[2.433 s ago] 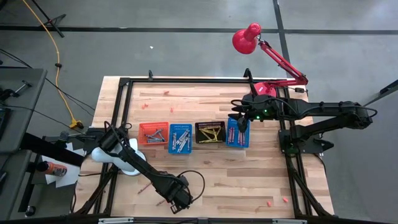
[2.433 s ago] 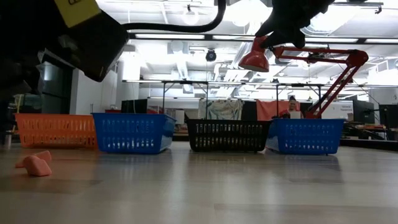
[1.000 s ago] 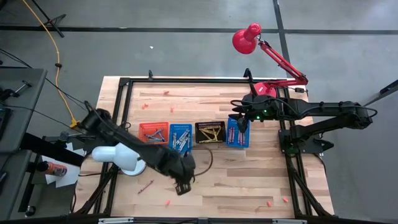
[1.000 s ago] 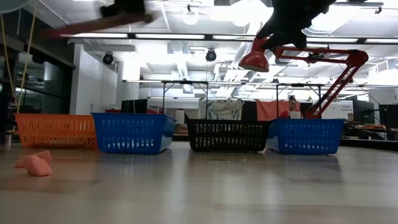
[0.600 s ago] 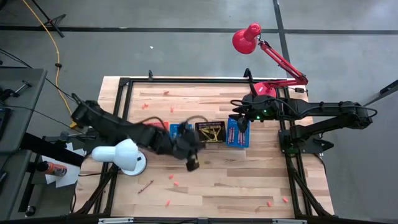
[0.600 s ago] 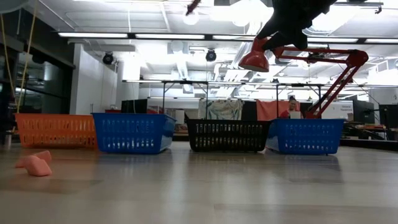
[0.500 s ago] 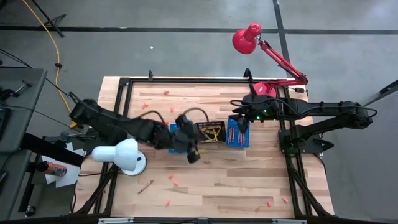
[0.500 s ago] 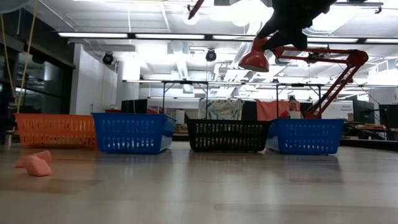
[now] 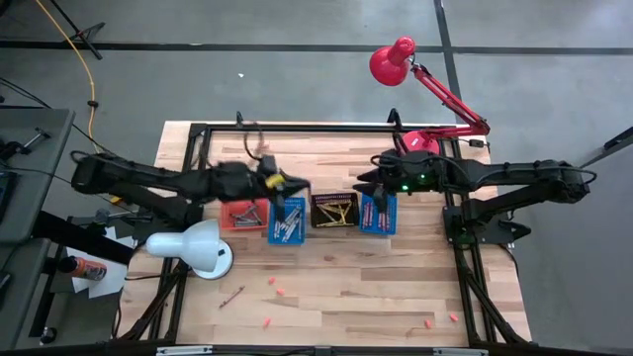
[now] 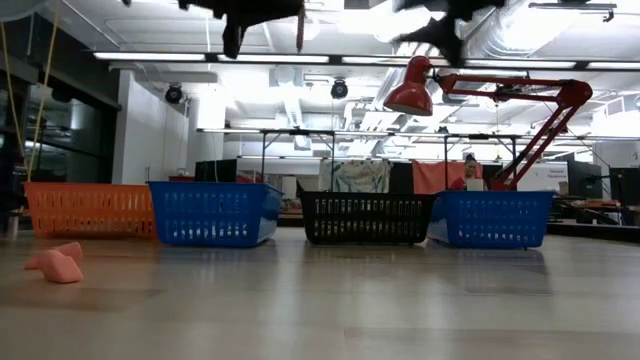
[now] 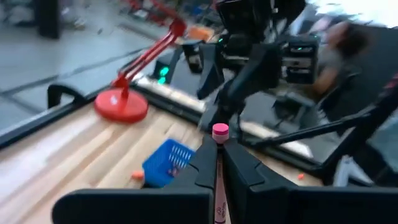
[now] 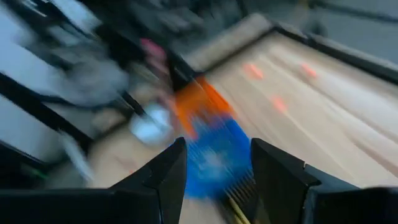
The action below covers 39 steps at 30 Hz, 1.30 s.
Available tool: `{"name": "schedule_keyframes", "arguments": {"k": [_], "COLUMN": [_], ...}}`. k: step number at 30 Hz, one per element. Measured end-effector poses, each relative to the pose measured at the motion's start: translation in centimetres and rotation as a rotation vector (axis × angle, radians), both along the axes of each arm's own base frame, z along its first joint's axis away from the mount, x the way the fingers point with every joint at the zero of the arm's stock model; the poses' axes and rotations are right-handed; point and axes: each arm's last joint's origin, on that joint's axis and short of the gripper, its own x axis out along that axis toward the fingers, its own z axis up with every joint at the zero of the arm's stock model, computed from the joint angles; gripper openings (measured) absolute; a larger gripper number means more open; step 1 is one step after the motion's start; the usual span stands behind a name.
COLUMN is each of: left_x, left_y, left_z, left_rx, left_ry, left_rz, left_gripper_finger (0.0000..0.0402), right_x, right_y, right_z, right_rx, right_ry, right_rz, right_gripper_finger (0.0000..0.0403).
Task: Sort crayons
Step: Put the bottom pink crayon into the right blue bin
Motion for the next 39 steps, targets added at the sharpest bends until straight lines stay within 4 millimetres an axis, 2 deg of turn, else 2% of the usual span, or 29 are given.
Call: {"name": "schedule_keyframes", "arguments": {"k": [5,10,14,19,26,32,35,39], "left_x": [-1.8,-2.5,-2.6,-2.4,-1.5,-0.7,-0.6,-0.6], "left_y": [2.7,4.4,4.9,4.9,5.0,5.0,5.0,5.1], "left_z": [0.3,1.1,1.2,1.0,0.8,0.1,-0.1,0.0], "left_rx": [0.042,0.093,0.101,0.099,0.095,0.088,0.082,0.081], "left_ry": [-0.068,-0.119,-0.134,-0.124,-0.165,-0.154,-0.145,-0.146], "left_rz": [-0.102,-0.160,-0.163,-0.162,-0.150,-0.152,-0.149,-0.121], "left_gripper_finger": [0.0000,0.0000,0.0000,0.0000,0.0000,0.0000,0.0000,0.0000], "right_x": [4.2,7.8,9.4,10.1,10.7,10.8,10.8,10.8], "right_y": [0.4,0.5,0.5,0.6,-0.2,-1.0,-1.1,-1.1], "right_z": [0.7,-1.4,-3.1,-3.4,-1.5,-0.5,-0.7,-0.7], "right_rx": [-0.055,-0.084,-0.047,-0.083,-0.195,-0.182,-0.176,-0.176], "right_ry": [-0.285,-0.368,-0.384,-0.346,-0.228,-0.227,-0.211,-0.211], "right_rz": [0.081,0.081,0.073,0.085,0.103,0.152,0.164,0.165], "right_gripper_finger": [0.0172,0.0172,0.0172,0.0172,0.0172,0.0172,0.0170,0.0147]}}
